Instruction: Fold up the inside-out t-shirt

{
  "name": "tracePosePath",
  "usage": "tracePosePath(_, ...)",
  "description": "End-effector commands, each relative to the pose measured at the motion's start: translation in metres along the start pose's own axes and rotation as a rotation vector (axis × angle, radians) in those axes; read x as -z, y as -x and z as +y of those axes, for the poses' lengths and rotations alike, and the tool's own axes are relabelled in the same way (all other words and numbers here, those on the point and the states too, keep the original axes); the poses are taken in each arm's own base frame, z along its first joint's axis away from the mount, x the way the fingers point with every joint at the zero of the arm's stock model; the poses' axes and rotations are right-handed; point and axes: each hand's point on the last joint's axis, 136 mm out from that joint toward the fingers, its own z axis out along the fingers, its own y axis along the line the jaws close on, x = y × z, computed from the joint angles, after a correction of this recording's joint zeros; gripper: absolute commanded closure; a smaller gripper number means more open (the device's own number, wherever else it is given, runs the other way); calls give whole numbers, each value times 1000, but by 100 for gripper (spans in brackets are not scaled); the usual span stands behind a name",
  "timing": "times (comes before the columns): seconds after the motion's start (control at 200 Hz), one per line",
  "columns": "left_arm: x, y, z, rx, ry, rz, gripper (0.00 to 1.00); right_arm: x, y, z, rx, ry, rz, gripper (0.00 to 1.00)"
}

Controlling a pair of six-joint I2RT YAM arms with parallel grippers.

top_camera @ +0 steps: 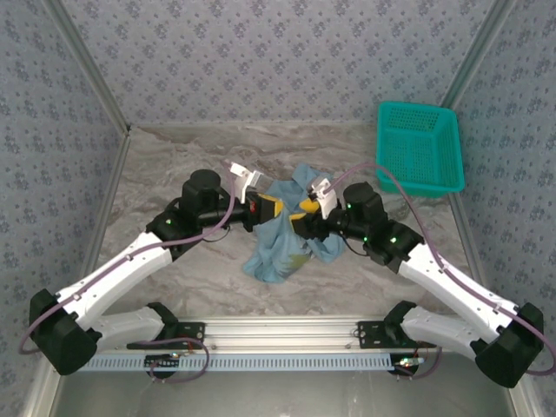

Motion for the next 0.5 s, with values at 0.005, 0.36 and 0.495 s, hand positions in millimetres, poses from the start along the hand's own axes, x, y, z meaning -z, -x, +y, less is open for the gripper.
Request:
tracePosePath(0.005, 5, 14, -10, -46, 35, -18, 100, -1, 9, 13, 86, 41, -41, 41)
tracePosePath(0.36, 2, 14, -15, -47, 20, -11, 98, -17, 11, 17, 86, 97, -75, 86)
tracePosePath(0.495, 5, 19, -5, -63, 79, -37, 78, -10, -2, 1, 35, 50, -39, 100)
